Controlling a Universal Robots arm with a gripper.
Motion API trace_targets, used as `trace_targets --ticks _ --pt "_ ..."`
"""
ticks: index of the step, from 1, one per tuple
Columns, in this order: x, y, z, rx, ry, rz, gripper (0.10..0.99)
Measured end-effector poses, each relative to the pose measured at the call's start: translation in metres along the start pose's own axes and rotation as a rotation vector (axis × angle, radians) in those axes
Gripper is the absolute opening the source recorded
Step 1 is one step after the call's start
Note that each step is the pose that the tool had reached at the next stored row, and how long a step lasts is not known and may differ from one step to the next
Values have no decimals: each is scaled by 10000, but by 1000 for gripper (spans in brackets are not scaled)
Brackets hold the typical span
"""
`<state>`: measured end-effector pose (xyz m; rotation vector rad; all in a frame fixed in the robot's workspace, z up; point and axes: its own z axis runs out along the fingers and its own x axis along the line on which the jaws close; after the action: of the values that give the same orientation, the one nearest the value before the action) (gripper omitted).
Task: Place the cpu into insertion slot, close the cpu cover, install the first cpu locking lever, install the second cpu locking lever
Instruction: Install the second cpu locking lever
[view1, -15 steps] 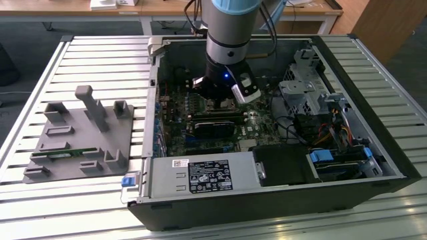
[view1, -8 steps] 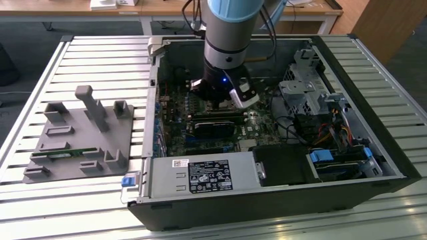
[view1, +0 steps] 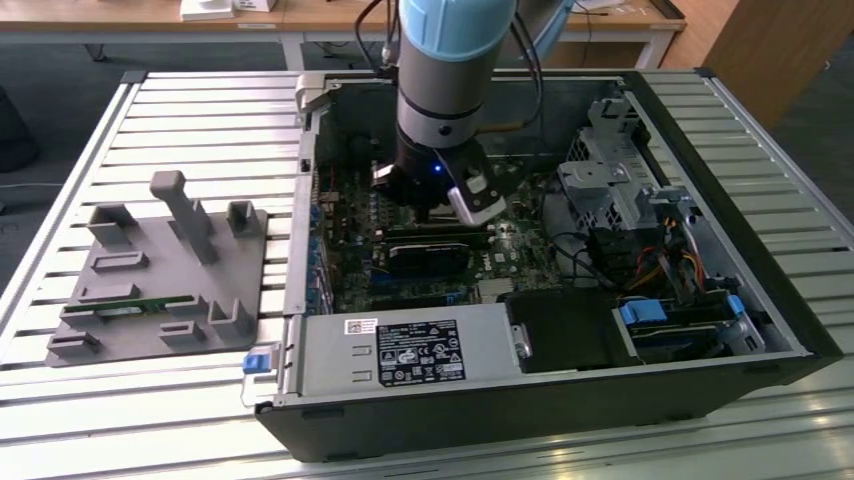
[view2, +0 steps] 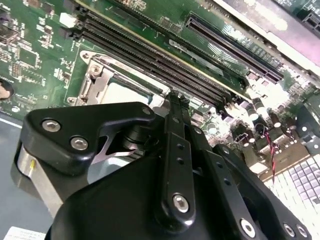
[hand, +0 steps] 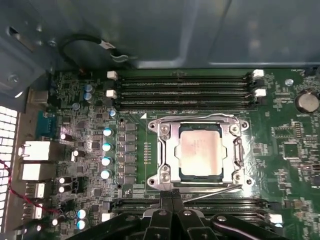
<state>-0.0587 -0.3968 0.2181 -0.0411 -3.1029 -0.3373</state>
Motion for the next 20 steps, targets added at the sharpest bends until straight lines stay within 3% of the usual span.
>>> trace_targets --ticks 5,9,20 --pt "8 -19 85 -5 0 0 106" --pt "18 -55 91 -27 2 0 106" --pt "69 -124 107 -301 10 -7 106"
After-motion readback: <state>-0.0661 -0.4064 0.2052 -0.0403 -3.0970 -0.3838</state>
